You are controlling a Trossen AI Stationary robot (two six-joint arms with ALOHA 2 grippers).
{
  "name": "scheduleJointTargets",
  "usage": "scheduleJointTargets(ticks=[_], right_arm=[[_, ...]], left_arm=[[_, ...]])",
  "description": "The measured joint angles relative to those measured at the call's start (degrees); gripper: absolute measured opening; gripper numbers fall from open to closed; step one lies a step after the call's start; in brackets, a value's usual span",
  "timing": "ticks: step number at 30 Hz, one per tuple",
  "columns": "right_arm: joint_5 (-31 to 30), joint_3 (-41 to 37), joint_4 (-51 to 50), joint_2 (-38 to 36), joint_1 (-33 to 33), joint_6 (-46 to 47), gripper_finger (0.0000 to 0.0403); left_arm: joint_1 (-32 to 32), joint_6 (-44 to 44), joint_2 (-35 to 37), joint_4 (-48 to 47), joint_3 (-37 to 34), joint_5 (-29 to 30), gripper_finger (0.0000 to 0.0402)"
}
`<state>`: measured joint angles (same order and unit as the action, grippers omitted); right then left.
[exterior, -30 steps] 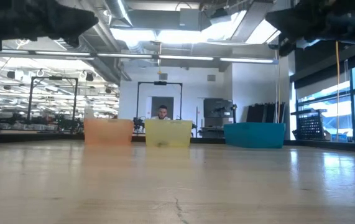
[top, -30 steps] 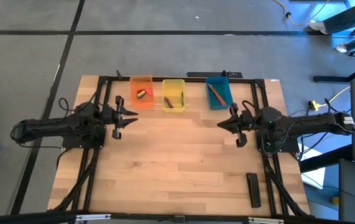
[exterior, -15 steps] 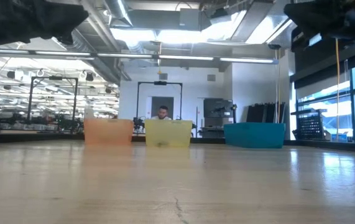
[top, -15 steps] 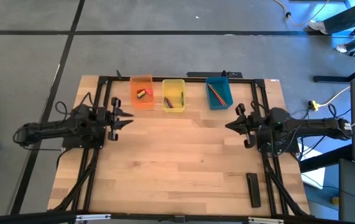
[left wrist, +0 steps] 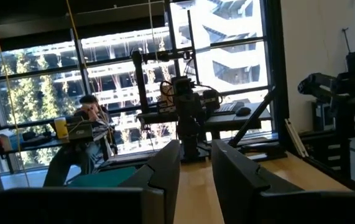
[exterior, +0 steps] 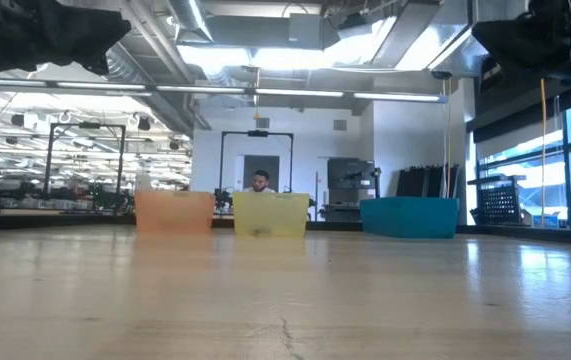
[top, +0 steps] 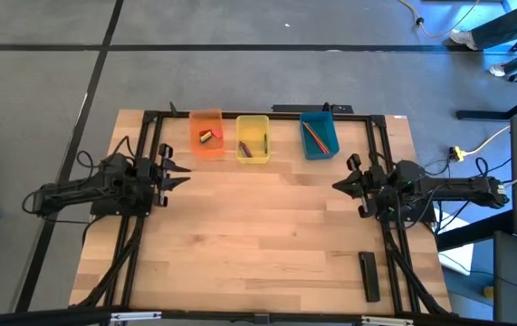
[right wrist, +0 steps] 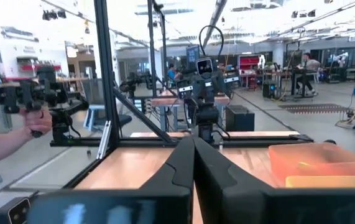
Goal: Sort crayons/erasers/pens/pencils in bins
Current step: Return to Home Position
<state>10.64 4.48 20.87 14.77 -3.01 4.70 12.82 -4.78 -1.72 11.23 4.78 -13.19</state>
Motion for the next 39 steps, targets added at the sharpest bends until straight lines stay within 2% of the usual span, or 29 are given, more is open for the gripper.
scheduleJointTargets(ticks=[3,6,9,20,26,39], right_arm=[[0.04,-4.21,3.46,-1.59,0.00,1.57,0.0006],[0.03,-4.10,0.39,-2.74,-0.04,2.38,0.0007],[0.03,-4.10,0.99,-3.16,-0.04,1.91,0.0008],[-0.02,-4.10,-0.49,-3.35,-0.04,-0.76,0.0018],[-3.86,-4.10,-4.76,-3.29,-0.04,-0.62,0.0019],[-3.97,-4.10,-4.71,-3.27,-0.04,-0.68,0.0018]], left_arm=[[0.00,0.00,1.61,-3.39,0.00,0.00,0.0085],[0.00,0.18,1.60,-3.56,-0.88,-0.08,0.0085],[0.00,1.88,1.60,1.84,-4.35,-0.56,0.0085],[0.02,1.22,1.60,1.08,-4.33,-1.00,0.0085],[0.02,1.22,1.58,-0.21,-4.33,-1.07,0.0085],[0.02,1.57,1.59,-0.13,-4.35,-1.07,0.0085]])
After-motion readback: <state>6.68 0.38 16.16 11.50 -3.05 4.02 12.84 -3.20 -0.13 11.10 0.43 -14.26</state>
